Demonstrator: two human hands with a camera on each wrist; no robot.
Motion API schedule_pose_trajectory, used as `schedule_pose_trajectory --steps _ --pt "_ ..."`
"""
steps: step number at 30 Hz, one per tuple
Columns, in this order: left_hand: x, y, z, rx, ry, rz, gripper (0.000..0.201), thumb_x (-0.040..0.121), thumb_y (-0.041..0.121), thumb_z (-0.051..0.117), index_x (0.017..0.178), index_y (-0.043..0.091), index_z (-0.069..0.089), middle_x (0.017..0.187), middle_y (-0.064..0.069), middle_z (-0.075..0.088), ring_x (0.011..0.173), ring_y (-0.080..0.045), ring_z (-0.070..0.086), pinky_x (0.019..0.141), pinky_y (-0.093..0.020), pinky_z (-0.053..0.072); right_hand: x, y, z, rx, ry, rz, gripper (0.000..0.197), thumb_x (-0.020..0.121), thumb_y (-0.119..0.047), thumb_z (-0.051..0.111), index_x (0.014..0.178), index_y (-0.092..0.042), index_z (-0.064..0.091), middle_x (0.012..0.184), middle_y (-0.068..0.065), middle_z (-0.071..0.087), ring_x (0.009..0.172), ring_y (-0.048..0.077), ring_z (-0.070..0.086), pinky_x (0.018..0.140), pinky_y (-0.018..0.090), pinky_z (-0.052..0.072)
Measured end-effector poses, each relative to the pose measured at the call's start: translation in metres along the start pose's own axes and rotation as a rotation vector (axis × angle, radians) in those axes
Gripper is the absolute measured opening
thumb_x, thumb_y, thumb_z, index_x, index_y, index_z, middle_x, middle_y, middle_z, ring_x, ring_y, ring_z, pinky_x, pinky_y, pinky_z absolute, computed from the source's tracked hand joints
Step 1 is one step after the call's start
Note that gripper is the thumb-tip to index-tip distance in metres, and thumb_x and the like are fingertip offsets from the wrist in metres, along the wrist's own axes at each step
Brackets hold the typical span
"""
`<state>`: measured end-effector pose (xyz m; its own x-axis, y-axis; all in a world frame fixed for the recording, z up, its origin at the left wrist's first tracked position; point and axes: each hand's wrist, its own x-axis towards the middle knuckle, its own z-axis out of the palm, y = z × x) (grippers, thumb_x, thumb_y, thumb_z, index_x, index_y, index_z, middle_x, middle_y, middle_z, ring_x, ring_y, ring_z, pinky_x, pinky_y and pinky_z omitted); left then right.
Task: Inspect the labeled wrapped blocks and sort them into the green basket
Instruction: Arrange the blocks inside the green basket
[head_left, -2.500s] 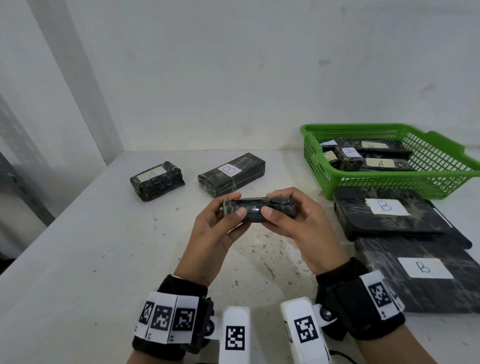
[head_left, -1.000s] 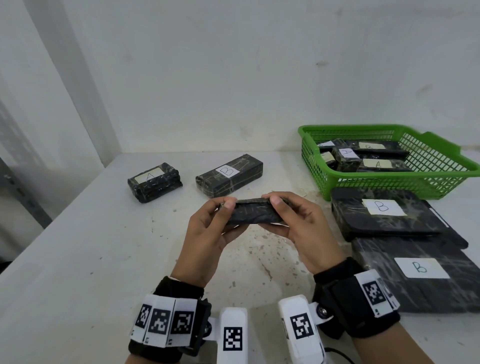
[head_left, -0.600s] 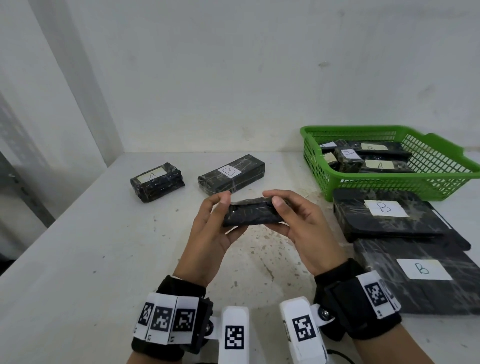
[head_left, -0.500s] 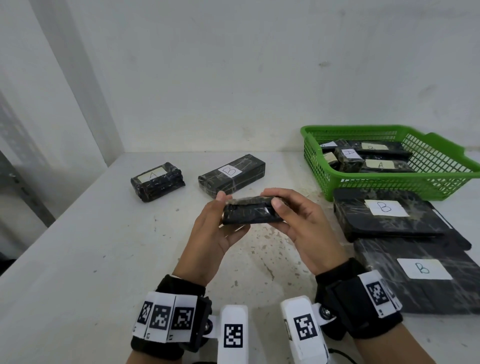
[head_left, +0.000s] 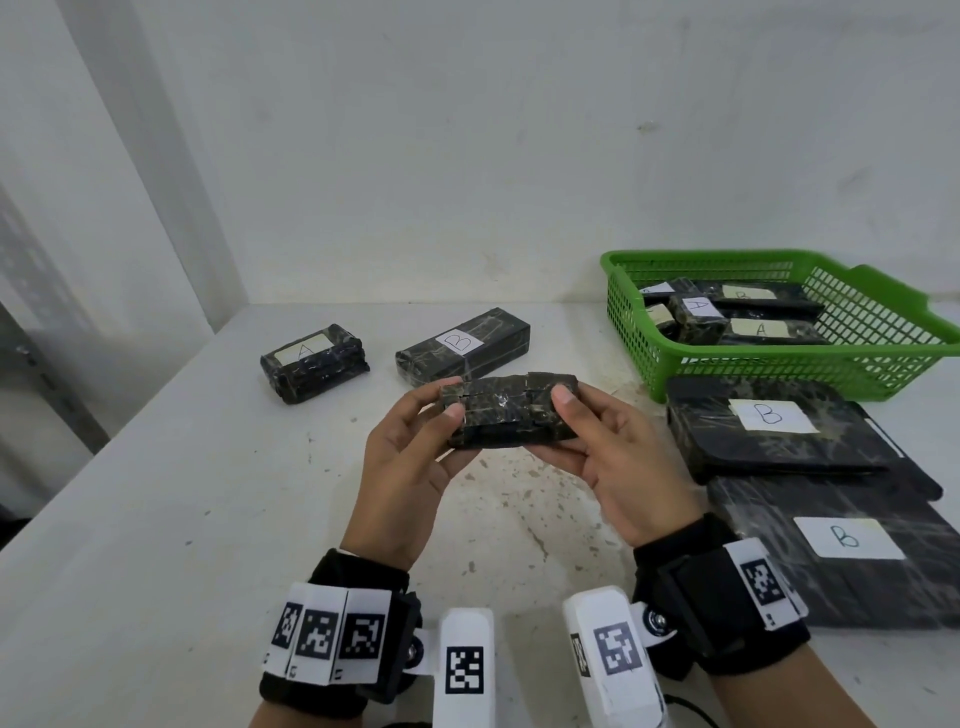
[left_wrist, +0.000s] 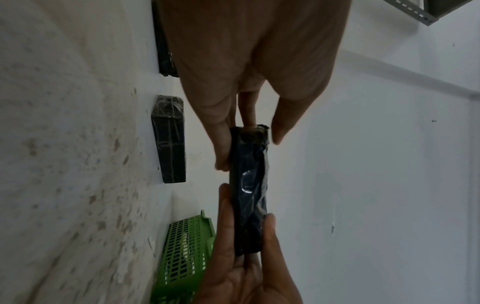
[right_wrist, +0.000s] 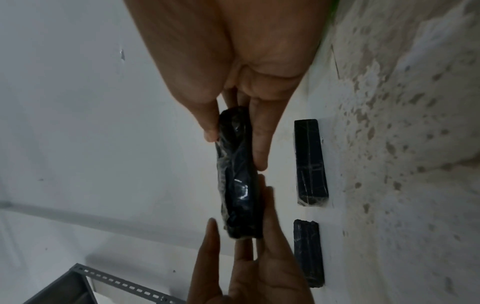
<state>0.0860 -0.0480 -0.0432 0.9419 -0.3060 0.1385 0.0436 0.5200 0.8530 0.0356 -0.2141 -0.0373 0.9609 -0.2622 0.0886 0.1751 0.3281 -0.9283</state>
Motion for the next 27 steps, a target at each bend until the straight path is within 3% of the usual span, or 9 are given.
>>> schedule_pose_trajectory --steps 3,6,9,12,17,20,23,25,27 --pt "-0.0014 -0.0002 -0.0008 0.033 -0.072 -0.019 0.032 0.084 0.021 0.057 0.113 0.008 0.058 0.105 -0.009 0.070 0.094 -0.024 0.067 0.080 -0.033 0.059 0.0008 0.0016 -0.0023 -0.006 0.011 -0.012 0.024 0.087 -0.023 0.061 0.104 -0.008 0.070 0.106 0.013 0.074 0.100 0.027 0.071 0.078 0.029 0.060" --pt "-0.0008 -0.0027 -0.0022 0.102 -0.036 0.006 0.020 0.085 0.017 0.059 0.103 0.009 0.059 0.098 -0.011 0.074 0.093 -0.028 0.069 0.081 -0.037 0.060 0.0014 0.0031 -0.0026 -0.013 -0.016 0.033 0.017 0.095 -0.016 0.056 0.103 -0.009 0.069 0.104 0.013 0.074 0.096 0.025 0.072 0.078 0.030 0.060" --pt "-0.0001 -0.0043 -0.0048 0.152 -0.002 0.025 0.008 0.092 0.006 0.056 0.098 0.010 0.060 0.091 -0.010 0.074 0.088 -0.027 0.069 0.078 -0.037 0.061 0.0011 0.0016 0.0000 -0.010 -0.038 0.062 0.029 0.087 -0.030 0.060 0.104 -0.008 0.069 0.104 0.015 0.073 0.091 0.022 0.073 0.076 0.029 0.060" --pt "-0.0006 -0.0044 -0.0037 0.159 -0.012 0.007 0.011 0.093 0.001 0.054 0.095 0.010 0.061 0.084 -0.009 0.071 0.082 -0.022 0.068 0.071 -0.033 0.060 0.0013 0.0019 0.0010 -0.046 -0.018 0.068 0.041 0.079 -0.040 0.061 0.102 -0.008 0.070 0.100 0.014 0.074 0.090 0.022 0.073 0.074 0.029 0.061" --pt "-0.0023 -0.0032 0.0013 0.110 -0.082 -0.074 0.017 0.082 0.010 0.072 0.093 0.011 0.059 0.085 -0.004 0.070 0.080 -0.017 0.069 0.069 -0.030 0.059 0.0036 0.0051 -0.0034 -0.077 0.060 0.020 0.021 0.093 -0.021 0.059 0.103 -0.005 0.069 0.100 0.015 0.073 0.093 0.026 0.072 0.070 0.033 0.061" --pt "-0.0030 -0.0037 0.0020 0.194 -0.017 -0.033 0.014 0.086 -0.001 0.065 0.090 0.011 0.058 0.085 -0.011 0.068 0.074 -0.019 0.070 0.062 -0.028 0.058 0.0030 0.0060 -0.0023 -0.097 0.048 0.044 0.019 0.096 -0.018 0.057 0.103 -0.005 0.069 0.097 0.012 0.074 0.089 0.022 0.073 0.068 0.032 0.061" --pt "-0.0030 -0.0052 0.0002 0.270 0.022 0.013 0.017 0.089 -0.006 0.061 0.088 0.010 0.056 0.086 -0.016 0.066 0.073 -0.021 0.071 0.059 -0.029 0.058 0.0019 0.0055 0.0002 -0.087 0.030 0.096 0.024 0.092 -0.028 0.061 0.100 -0.007 0.070 0.095 0.012 0.074 0.088 0.024 0.074 0.068 0.032 0.061" --pt "-0.0025 -0.0046 -0.0009 0.266 0.020 0.011 0.018 0.089 -0.006 0.061 0.087 0.011 0.056 0.086 -0.016 0.067 0.073 -0.022 0.071 0.059 -0.030 0.058 0.0006 0.0039 0.0018 -0.098 0.016 0.124 0.041 0.082 -0.043 0.063 0.100 -0.007 0.071 0.093 0.012 0.076 0.086 0.024 0.074 0.068 0.030 0.061" --pt "-0.0028 -0.0040 0.0001 0.242 0.000 -0.014 0.017 0.088 -0.006 0.061 0.087 0.011 0.056 0.087 -0.014 0.067 0.074 -0.022 0.072 0.060 -0.029 0.058 0.0005 0.0041 0.0019 -0.117 0.040 0.104 0.043 0.078 -0.043 0.066 0.099 -0.006 0.070 0.091 0.012 0.076 0.085 0.023 0.074 0.066 0.030 0.061"
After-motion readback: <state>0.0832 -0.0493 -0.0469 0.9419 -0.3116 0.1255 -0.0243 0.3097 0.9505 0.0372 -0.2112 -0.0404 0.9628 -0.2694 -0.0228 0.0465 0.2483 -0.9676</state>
